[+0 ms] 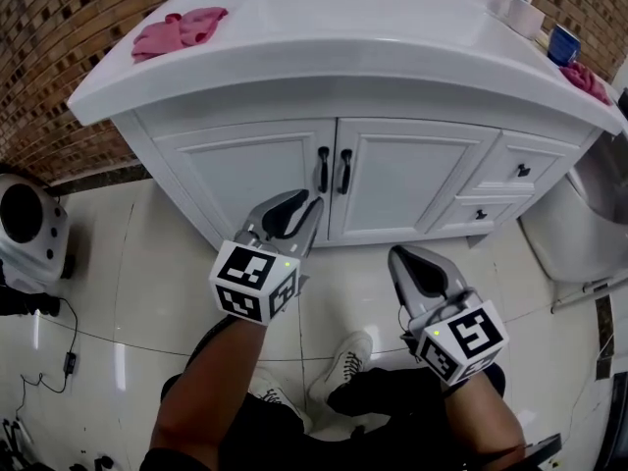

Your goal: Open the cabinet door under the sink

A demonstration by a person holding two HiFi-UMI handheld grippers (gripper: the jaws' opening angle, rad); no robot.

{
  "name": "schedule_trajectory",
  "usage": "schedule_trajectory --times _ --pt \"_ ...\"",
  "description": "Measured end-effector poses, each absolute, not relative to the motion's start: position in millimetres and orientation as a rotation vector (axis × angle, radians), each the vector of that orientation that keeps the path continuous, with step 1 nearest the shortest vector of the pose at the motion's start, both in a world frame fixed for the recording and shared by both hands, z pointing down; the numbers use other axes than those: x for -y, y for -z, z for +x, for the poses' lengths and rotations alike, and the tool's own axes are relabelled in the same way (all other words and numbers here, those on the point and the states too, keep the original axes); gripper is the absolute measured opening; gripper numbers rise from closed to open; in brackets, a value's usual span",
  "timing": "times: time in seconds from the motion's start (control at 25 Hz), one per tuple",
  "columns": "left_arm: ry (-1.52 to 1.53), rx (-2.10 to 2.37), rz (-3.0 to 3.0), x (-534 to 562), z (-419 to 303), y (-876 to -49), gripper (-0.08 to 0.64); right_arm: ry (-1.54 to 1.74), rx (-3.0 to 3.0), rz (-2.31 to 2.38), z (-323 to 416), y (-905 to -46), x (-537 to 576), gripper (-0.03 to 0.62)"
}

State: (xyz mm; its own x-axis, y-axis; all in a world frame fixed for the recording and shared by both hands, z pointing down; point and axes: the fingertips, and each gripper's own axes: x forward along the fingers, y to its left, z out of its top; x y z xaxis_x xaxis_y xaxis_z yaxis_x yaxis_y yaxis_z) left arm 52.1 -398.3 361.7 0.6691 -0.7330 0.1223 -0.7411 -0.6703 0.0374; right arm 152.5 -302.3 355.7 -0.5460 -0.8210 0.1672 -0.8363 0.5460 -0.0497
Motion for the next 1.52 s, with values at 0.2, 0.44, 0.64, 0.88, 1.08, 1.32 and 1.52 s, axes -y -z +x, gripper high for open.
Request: schedule_trajectory --times 0.2,0.44,0.64,0.88,1.08,1.32,1.52 --pt "-0.148 1.204 2.784 432.3 64.0 -370.8 0.122 -0.217 2.624 1.451 159.3 -365.5 310.8 0.008" --pt "-0.158 1.165 2.789 451.4 78.8 -378.4 0.123 -0.237 2.61 1.469 165.2 -371.4 315.4 0.008" --pt "-0.127 1.124 2.766 459.7 84.3 -383.9 0.103 -0.247 2.606 1.475 168.1 -373.5 314.1 0.008" --pt "-0.179 1.146 2.792 460.4 81.5 -383.8 0.044 -0.253 2.611 1.486 171.3 -372.7 310.6 0.008" --pt "-0.214 1.135 2.796 449.7 80.7 -384.7 0.043 -0.259 2.629 1.473 165.2 -372.0 304.1 0.008" --pt "-0.221 1.109 2.81 425.7 76.6 -385.1 0.043 -0.25 2.648 1.474 160.1 -365.9 293.7 0.008" --pt "-0.226 1.105 2.812 402.1 70.4 -386.0 0.043 -0.248 2.657 1.481 157.4 -362.6 279.5 0.008"
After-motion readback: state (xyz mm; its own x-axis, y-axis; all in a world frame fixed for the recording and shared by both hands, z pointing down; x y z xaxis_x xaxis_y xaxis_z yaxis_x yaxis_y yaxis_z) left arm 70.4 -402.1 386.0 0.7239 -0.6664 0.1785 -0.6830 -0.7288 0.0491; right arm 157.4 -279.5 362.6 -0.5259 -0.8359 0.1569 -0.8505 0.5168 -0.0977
